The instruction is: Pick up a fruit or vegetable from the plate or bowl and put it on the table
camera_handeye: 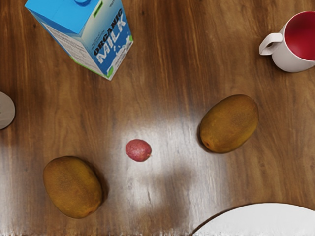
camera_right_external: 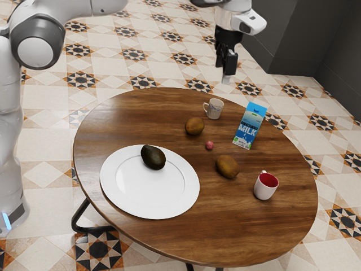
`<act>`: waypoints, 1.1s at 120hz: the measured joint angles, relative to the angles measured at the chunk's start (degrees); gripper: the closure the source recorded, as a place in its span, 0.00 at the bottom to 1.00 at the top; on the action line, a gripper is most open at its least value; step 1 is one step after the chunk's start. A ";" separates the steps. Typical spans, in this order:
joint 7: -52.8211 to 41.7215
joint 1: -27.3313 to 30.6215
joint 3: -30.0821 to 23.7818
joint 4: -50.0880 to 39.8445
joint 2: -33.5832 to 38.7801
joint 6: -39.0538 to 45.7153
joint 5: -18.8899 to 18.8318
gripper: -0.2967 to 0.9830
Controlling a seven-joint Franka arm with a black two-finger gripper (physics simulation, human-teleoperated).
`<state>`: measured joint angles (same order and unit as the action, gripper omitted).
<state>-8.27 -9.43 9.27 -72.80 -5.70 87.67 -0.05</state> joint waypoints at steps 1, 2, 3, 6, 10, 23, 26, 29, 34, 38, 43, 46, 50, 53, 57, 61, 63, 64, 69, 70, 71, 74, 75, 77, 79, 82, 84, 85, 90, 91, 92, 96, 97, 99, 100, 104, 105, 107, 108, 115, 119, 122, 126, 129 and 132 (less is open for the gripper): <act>0.00 -0.02 -0.01 0.00 -0.01 -0.07 -0.03 0.23; 0.01 -0.03 -0.01 -0.01 -0.02 -0.13 -0.09 0.23; 0.01 -0.05 -0.02 -0.02 -0.04 -0.19 -0.16 0.23; 0.03 -0.08 -0.04 -0.01 -0.16 -0.35 -0.34 0.23; 0.04 -0.13 -0.08 -0.01 -0.31 -0.55 -0.58 0.23; 0.07 -0.23 0.02 -0.04 -0.60 -1.00 -1.22 0.23; 0.08 -0.15 0.09 -0.06 -0.61 -1.11 -1.46 0.23; 0.08 -0.02 0.14 -0.05 -0.60 -1.34 -1.92 0.23; 0.09 0.17 0.21 -0.05 -0.58 -1.95 -2.95 0.23; 0.08 0.32 0.27 -0.16 -0.55 -2.74 -3.80 0.23; 0.05 0.28 0.69 -0.70 -0.57 -3.77 -4.62 0.23; 0.02 0.02 1.47 -1.61 -0.57 -4.34 -5.02 0.23; -0.07 0.09 2.38 -2.92 -0.57 -4.94 -5.53 0.23; -0.27 0.22 3.10 -3.79 -0.58 -5.28 -5.94 0.23; -0.63 0.19 4.43 -4.79 -0.51 -5.68 -6.28 0.23; -1.06 0.42 5.63 -5.52 -0.28 -6.15 -6.49 0.23; -1.27 0.69 5.99 -5.71 -0.21 -6.42 -6.60 0.23; -1.37 0.82 6.14 -5.79 -0.17 -6.55 -6.66 0.23; -2.12 1.32 6.57 -6.03 -0.01 -7.14 -6.88 0.23; -2.30 1.38 6.61 -6.07 0.02 -7.24 -6.91 0.23; -2.49 1.42 6.64 -6.11 0.03 -7.35 -6.93 0.23; -3.06 1.47 6.66 -6.19 0.05 -7.63 -6.99 0.23; -3.25 1.44 6.66 -6.21 0.06 -7.72 -7.02 0.23; -3.62 1.33 6.65 -6.24 0.11 -7.89 -7.07 0.23; -3.99 1.16 6.65 -6.27 0.16 -8.06 -7.11 0.23; -4.53 0.90 6.63 -6.28 0.22 -8.31 -7.17 0.23; -4.89 0.74 6.60 -6.28 0.27 -8.46 -7.20 0.23; -5.06 0.66 6.58 -6.29 0.30 -8.54 -7.20 0.23; -6.05 0.82 5.72 -6.36 0.60 -8.70 -7.30 0.23; -6.27 0.92 5.38 -6.37 0.68 -8.69 -7.33 0.23; -6.51 1.04 4.99 -6.41 0.78 -8.65 -7.35 0.23; -7.50 1.22 3.37 -7.27 1.50 -8.32 -7.39 0.23; -7.75 1.22 2.91 -7.77 1.87 -8.15 -7.40 0.23; -8.26 1.18 1.95 -9.27 2.93 -7.67 -7.42 0.23; -8.51 1.11 1.52 -10.03 3.46 -7.40 -7.43 0.23; -9.53 0.44 0.23 -12.80 5.26 -6.31 -7.44 0.23; -9.80 0.29 -0.09 -13.47 5.66 -6.01 -7.44 0.23; -10.38 0.14 -0.89 -14.95 6.44 -5.28 -7.45 0.23; -10.68 0.02 -1.24 -15.72 6.81 -4.89 -7.45 0.23; -12.91 -1.12 -3.27 -21.33 9.71 -1.96 -7.50 0.23; -14.27 -1.74 -4.01 -24.89 11.97 -0.14 -7.49 0.23; -15.35 -1.74 -4.33 -27.75 13.98 1.29 -7.45 0.23; -16.87 -1.11 -4.57 -31.07 16.27 3.16 -7.40 0.23; -18.08 -0.67 -4.65 -33.01 17.28 4.59 -7.35 0.23; -19.26 -0.40 -4.70 -34.72 17.84 5.91 -7.30 0.23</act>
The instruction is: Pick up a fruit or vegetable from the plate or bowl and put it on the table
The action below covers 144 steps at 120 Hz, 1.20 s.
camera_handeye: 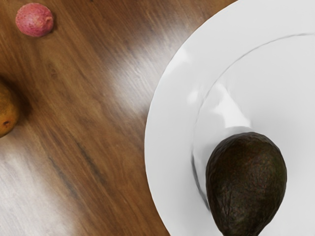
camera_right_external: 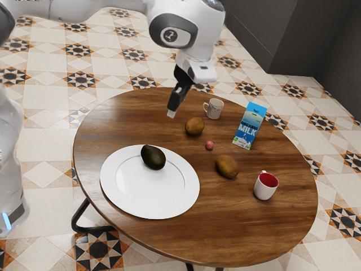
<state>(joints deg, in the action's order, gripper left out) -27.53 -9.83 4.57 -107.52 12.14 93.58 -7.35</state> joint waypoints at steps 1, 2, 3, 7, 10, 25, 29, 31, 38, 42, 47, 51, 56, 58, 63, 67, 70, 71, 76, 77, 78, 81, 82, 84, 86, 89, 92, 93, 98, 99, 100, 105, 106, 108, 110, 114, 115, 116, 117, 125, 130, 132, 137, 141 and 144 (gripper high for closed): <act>-0.38 0.06 -0.01 -0.49 0.13 0.41 0.01 0.23; -0.76 0.11 -0.02 -0.97 0.25 0.80 0.03 0.23; -1.13 0.15 -0.03 -1.39 0.35 1.18 0.04 0.23; -2.58 0.25 -0.06 -2.90 0.65 2.65 0.09 0.23; -3.65 0.29 -0.10 -3.76 0.76 3.67 0.14 0.23; -8.42 0.33 -0.55 -7.60 2.16 7.03 1.76 0.23; -9.53 0.33 -0.62 -8.15 2.93 7.20 2.28 0.23; -10.06 0.33 -0.64 -8.38 3.29 7.16 2.50 0.23; -11.81 0.34 -0.69 -9.06 4.35 6.66 3.24 0.23; -12.73 0.35 -0.91 -9.87 5.07 6.31 3.65 0.23; -13.81 0.31 -1.22 -11.07 5.78 5.94 4.22 0.23; -14.62 0.29 -1.48 -12.05 6.10 5.70 4.67 0.23; -15.57 0.29 -2.11 -13.19 6.33 5.44 5.16 0.23; -15.94 0.29 -2.26 -13.71 6.39 5.36 5.35 0.23; -16.80 0.31 -2.44 -15.07 6.86 5.17 5.79 0.23; -17.45 0.32 -2.49 -16.16 7.46 5.03 6.08 0.23; -17.90 0.32 -2.50 -17.16 8.13 4.94 6.25 0.23; -18.05 0.33 -2.50 -17.51 8.38 4.91 6.31 0.23; -18.75 0.33 -2.48 -19.03 9.39 4.79 6.55 0.23; -18.89 0.33 -2.47 -19.30 9.52 4.77 6.59 0.23; -19.02 0.33 -2.46 -19.57 9.64 4.75 6.63 0.23; -19.40 0.34 -2.43 -20.19 9.90 4.69 6.74 0.23; -19.53 0.34 -2.42 -20.38 9.96 4.67 6.77 0.23; -19.77 0.34 -2.41 -20.70 10.07 4.64 6.83 0.23; -20.01 0.34 -2.40 -20.98 10.14 4.62 6.89 0.23; -20.35 0.34 -2.39 -21.36 10.24 4.59 7.00 0.23; -20.68 0.34 -2.40 -21.63 10.31 4.55 7.13 0.23; -20.79 0.34 -2.40 -21.70 10.33 4.54 7.17 0.23; -21.30 0.34 -2.44 -21.92 10.35 4.53 7.70 0.23; -21.40 0.34 -2.44 -21.95 10.35 4.54 7.81 0.23; -21.50 0.34 -2.45 -21.98 10.35 4.56 7.97 0.23; -21.96 0.34 -2.46 -22.07 10.27 4.91 9.08 0.23; -22.03 0.34 -2.47 -22.08 10.23 5.04 9.29 0.23; -22.17 0.34 -2.48 -22.10 10.16 5.29 9.68 0.23; -22.27 0.34 -2.47 -22.11 10.07 5.58 10.02 0.23; -22.39 0.34 -2.47 -22.12 9.75 6.23 10.58 0.23; -22.41 0.34 -2.47 -22.13 9.67 6.39 10.70 0.23; -22.43 0.34 -2.47 -22.13 9.58 6.54 10.81 0.23; -22.43 0.34 -2.47 -22.13 9.48 6.69 10.92 0.23; -22.26 0.34 -2.46 -22.14 8.63 7.93 11.54 0.23; -22.00 0.35 -2.42 -22.14 8.26 8.58 11.77 0.23; -21.88 0.37 -2.40 -22.14 8.16 8.80 11.85 0.23; -21.42 0.48 -2.37 -22.14 8.01 9.39 11.91 0.23; -20.94 0.67 -2.33 -22.14 7.87 9.82 11.83 0.23; -20.45 0.75 -2.31 -22.14 7.71 10.10 11.57 0.23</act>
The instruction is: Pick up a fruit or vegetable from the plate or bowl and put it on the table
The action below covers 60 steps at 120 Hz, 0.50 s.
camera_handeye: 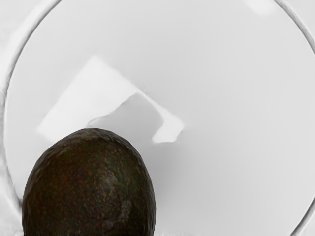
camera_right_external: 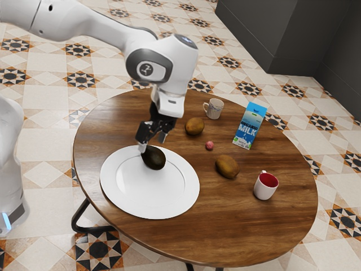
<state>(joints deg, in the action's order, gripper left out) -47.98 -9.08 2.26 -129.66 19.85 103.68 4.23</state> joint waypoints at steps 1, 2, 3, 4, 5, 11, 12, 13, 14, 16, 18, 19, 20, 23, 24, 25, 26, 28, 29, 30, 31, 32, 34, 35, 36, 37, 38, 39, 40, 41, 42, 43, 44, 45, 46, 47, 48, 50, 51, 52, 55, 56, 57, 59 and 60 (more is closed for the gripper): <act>0.18 0.03 0.00 0.00 -0.05 0.09 -0.10 0.23; 0.37 0.05 0.01 0.00 -0.14 0.17 -0.23 0.23; 0.56 0.08 0.01 0.00 -0.22 0.25 -0.35 0.23; 0.77 0.10 0.01 0.00 -0.33 0.33 -0.48 0.23; 0.97 0.11 0.01 0.00 -0.44 0.41 -0.62 0.23; 2.28 0.17 -0.01 0.01 -1.14 0.84 -1.26 0.23; 2.50 0.17 -0.01 0.01 -1.25 0.93 -1.35 0.23; 2.71 0.18 0.00 0.02 -1.37 1.03 -1.42 0.23; 2.94 0.18 0.00 0.03 -1.57 1.12 -1.50 0.23; 3.40 0.19 0.01 0.05 -1.93 1.30 -1.63 0.23; 3.85 0.20 0.01 0.06 -2.32 1.48 -1.75 0.23; 4.07 0.20 0.00 0.06 -2.51 1.59 -1.80 0.23; 4.29 0.20 0.01 0.07 -2.71 1.71 -1.85 0.23; 4.92 0.20 0.01 0.07 -3.37 2.08 -1.98 0.23; 5.13 0.20 0.02 0.08 -3.60 2.20 -2.02 0.23; 5.34 0.20 0.02 0.08 -3.79 2.31 -2.05 0.23; 5.54 0.20 0.02 0.08 -3.99 2.42 -2.08 0.23; 5.93 0.21 0.02 0.08 -4.32 2.63 -2.13 0.23; 6.12 0.21 0.02 0.09 -4.47 2.73 -2.15 0.23; 6.32 0.21 0.02 0.09 -4.61 2.84 -2.17 0.23; 6.50 0.21 0.02 0.09 -4.77 2.95 -2.19 0.23; 6.69 0.21 0.02 0.09 -4.92 3.07 -2.21 0.23; 7.05 0.21 0.02 0.10 -5.21 3.28 -2.24 0.23; 7.23 0.21 0.02 0.11 -5.35 3.38 -2.26 0.23; 7.40 0.21 0.02 0.12 -5.50 3.48 -2.27 0.23; 7.58 0.21 0.02 0.12 -5.64 3.58 -2.28 0.23; 7.75 0.20 0.04 0.13 -5.79 3.67 -2.29 0.23; 7.92 0.20 0.05 0.13 -5.92 3.75 -2.30 0.23; 8.08 0.20 0.06 0.13 -6.02 3.84 -2.30 0.23; 8.25 0.20 0.07 0.13 -6.10 3.92 -2.31 0.23; 8.41 0.21 0.07 0.13 -6.17 3.99 -2.31 0.23; 8.57 0.21 0.08 0.12 -6.24 4.07 -2.32 0.23; 8.72 0.21 0.08 0.13 -6.30 4.14 -2.32 0.23; 8.88 0.21 0.09 0.12 -6.36 4.20 -2.32 0.23; 9.03 0.21 0.09 0.13 -6.44 4.27 -2.33 0.23; 9.18 0.21 0.10 0.14 -6.51 4.34 -2.33 0.23; 9.33 0.22 0.10 0.14 -6.59 4.40 -2.34 0.23; 9.62 0.23 0.10 0.15 -6.74 4.54 -2.35 0.23; 9.77 0.23 0.10 0.16 -6.83 4.60 -2.35 0.23; 9.91 0.23 0.11 0.16 -6.94 4.67 -2.35 0.23; 10.32 0.23 0.11 0.17 -7.35 4.85 -2.36 0.23; 10.45 0.23 0.11 0.17 -7.49 4.90 -2.36 0.23; 10.58 0.23 0.11 0.17 -7.62 4.96 -2.36 0.23; 10.84 0.22 0.11 0.17 -7.82 5.08 -2.37 0.23; 10.96 0.22 0.11 0.17 -7.89 5.14 -2.37 0.23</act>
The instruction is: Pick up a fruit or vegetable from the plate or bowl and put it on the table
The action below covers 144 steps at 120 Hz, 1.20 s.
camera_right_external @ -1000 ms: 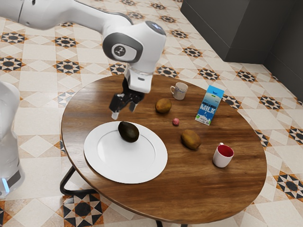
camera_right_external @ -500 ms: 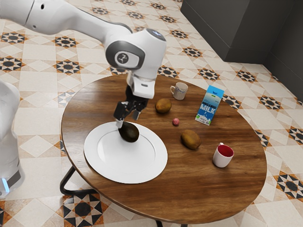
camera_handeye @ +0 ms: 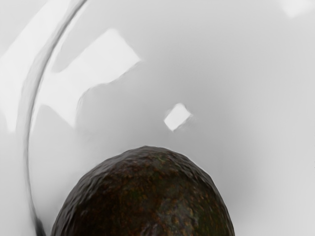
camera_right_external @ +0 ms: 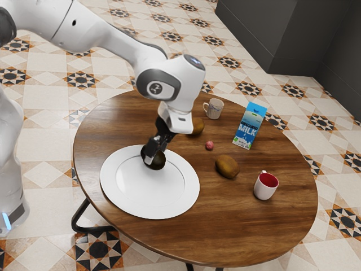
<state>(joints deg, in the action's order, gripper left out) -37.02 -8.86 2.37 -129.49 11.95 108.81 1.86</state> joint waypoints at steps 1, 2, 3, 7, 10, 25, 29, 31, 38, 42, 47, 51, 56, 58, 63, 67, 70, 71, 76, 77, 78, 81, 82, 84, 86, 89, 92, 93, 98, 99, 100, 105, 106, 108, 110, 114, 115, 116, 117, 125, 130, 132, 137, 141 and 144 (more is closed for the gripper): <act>0.12 0.01 0.00 0.00 -0.07 0.06 0.00 0.23; 0.25 0.02 0.00 0.00 -0.14 0.12 0.00 0.23; 0.37 0.03 0.00 0.00 -0.20 0.17 0.00 0.23; 0.83 0.03 0.00 0.00 -0.44 0.38 -0.01 0.23; 1.17 0.05 0.00 0.00 -0.55 0.50 -0.01 0.23; 2.65 0.07 0.04 0.01 -0.85 0.95 0.03 0.29; 3.04 0.07 0.07 0.01 -1.01 1.03 0.06 0.32; 3.23 0.07 0.07 0.01 -1.07 1.07 0.07 0.33; 3.85 0.06 0.30 0.01 -1.37 1.17 0.10 0.38; 4.20 0.07 0.40 0.01 -1.48 1.21 0.11 0.41; 4.64 0.10 0.52 0.01 -1.59 1.26 0.10 0.43; 5.00 0.11 0.76 0.01 -1.64 1.29 0.08 0.45; 5.55 0.15 0.92 0.01 -1.67 1.29 -0.01 0.47; 5.77 0.16 0.96 0.02 -1.67 1.28 -0.05 0.48; 6.33 0.16 1.05 0.06 -1.68 1.27 -0.15 0.50; 6.83 0.16 1.09 0.14 -1.69 1.19 -0.25 0.51; 7.20 0.15 1.11 0.27 -1.65 1.03 -0.32 0.52; 7.33 0.15 1.11 0.31 -1.63 0.97 -0.34 0.52; 8.01 0.12 1.24 0.61 -1.36 0.49 -0.45 0.53; 8.15 0.12 1.27 0.73 -1.30 0.37 -0.47 0.53; 8.28 0.11 1.30 0.88 -1.24 0.23 -0.50 0.54; 8.69 0.12 1.37 1.48 -1.10 -0.23 -0.62 0.54; 8.84 0.12 1.39 1.84 -1.05 -0.45 -0.74 0.55; 9.17 0.12 1.42 2.56 -0.92 -0.91 -1.02 0.55; 9.51 0.11 1.44 3.34 -0.76 -1.43 -1.39 0.54; 10.04 0.11 1.46 4.55 -0.54 -2.31 -1.96 0.54; 10.55 0.04 1.64 5.84 -0.18 -3.26 -2.45 0.53; 10.71 0.02 1.75 6.19 -0.05 -3.57 -2.60 0.53; 11.50 -0.05 2.48 7.54 0.73 -5.06 -3.27 0.52; 11.65 -0.03 2.69 7.78 0.87 -5.35 -3.40 0.52; 11.79 0.00 2.87 8.02 1.01 -5.64 -3.52 0.52; 12.50 0.09 3.51 8.88 1.67 -6.98 -4.01 0.52; 12.63 0.02 3.77 9.08 1.80 -7.24 -4.10 0.52; 12.89 0.04 4.23 9.42 1.99 -7.74 -4.25 0.52; 13.15 0.00 4.78 9.72 2.14 -8.22 -4.39 0.52; 13.65 -0.04 6.29 10.18 2.32 -9.08 -4.60 0.52; 13.77 -0.01 6.70 10.26 2.35 -9.28 -4.65 0.52; 13.89 -0.02 7.16 10.34 2.37 -9.47 -4.70 0.52; 14.02 0.00 7.58 10.42 2.38 -9.65 -4.74 0.52; 15.20 0.13 10.11 11.07 2.33 -10.90 -5.22 0.52; 16.03 0.15 11.17 11.51 2.10 -11.63 -5.51 0.52; 16.37 0.18 11.45 11.64 2.03 -11.88 -5.62 0.52; 17.31 0.15 12.05 11.91 1.91 -12.43 -6.13 0.52; 18.12 0.15 12.43 12.12 1.66 -12.77 -6.61 0.52; 18.72 0.06 13.02 12.23 1.42 -12.95 -6.89 0.52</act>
<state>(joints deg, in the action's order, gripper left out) -18.30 -8.80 15.39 -117.26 13.37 95.86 -5.03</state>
